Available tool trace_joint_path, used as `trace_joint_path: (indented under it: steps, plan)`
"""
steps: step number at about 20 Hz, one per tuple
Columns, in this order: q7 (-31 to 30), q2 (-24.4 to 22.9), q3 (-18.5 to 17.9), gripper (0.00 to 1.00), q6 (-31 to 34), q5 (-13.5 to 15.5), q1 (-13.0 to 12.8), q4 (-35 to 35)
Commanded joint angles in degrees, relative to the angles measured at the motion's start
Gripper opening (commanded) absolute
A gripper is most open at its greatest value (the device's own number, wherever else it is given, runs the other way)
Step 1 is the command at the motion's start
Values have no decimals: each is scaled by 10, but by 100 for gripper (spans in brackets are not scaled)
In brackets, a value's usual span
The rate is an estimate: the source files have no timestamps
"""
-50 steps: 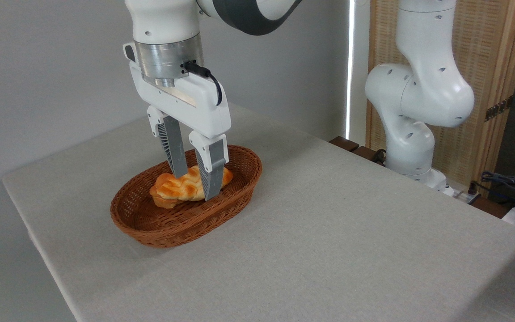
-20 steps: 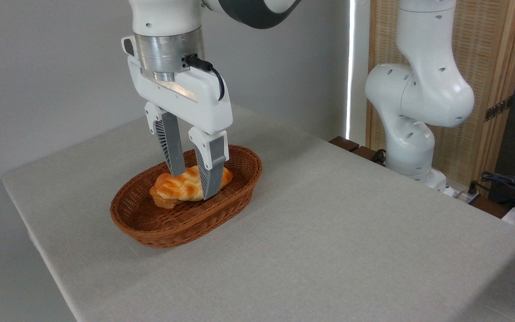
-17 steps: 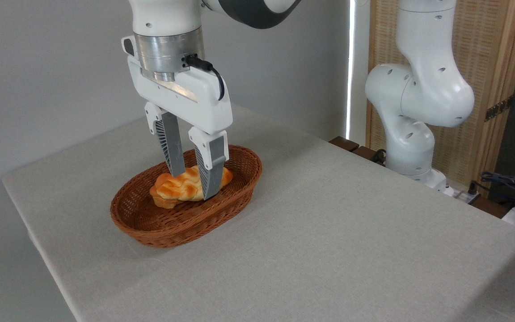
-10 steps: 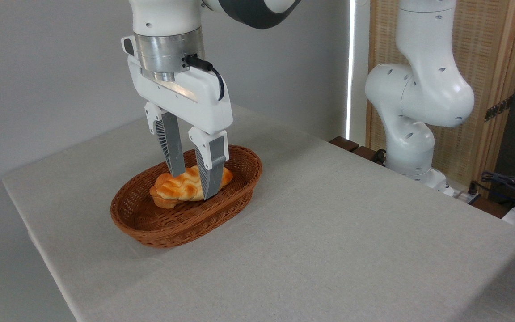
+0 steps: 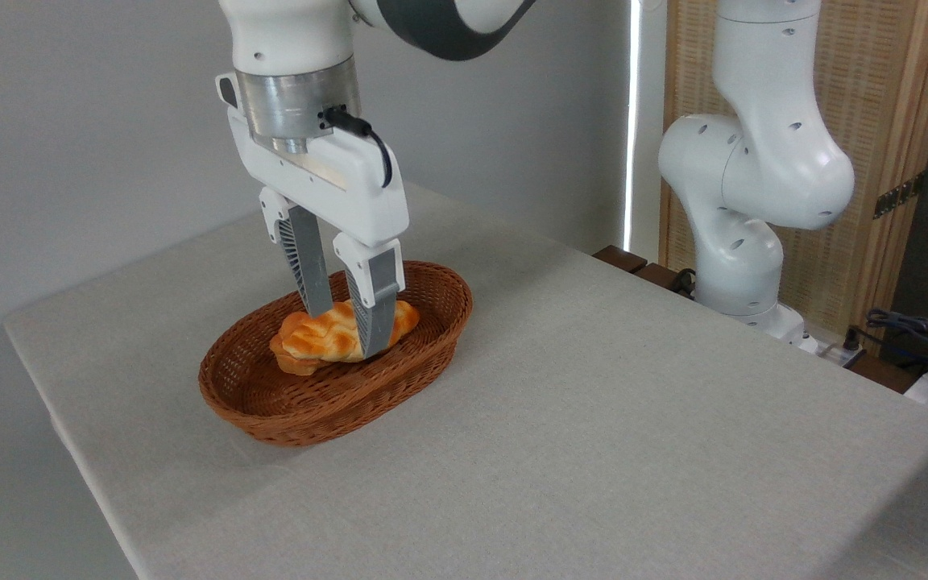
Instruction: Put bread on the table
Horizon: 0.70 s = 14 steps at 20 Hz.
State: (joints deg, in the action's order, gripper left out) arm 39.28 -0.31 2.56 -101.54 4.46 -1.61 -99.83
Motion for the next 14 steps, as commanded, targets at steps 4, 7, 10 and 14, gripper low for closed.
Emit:
trace_joint_path:
  steps: [4,7,10,14]
  plan:
    - [-3,-3,3,100,-19,37,-55,-63]
    - [-9,-5,3,100,-94,77,-77,-110]
    - [-8,-14,3,100,-148,129,-91,-151]
    - [-3,-8,2,100,-154,129,-105,-169]
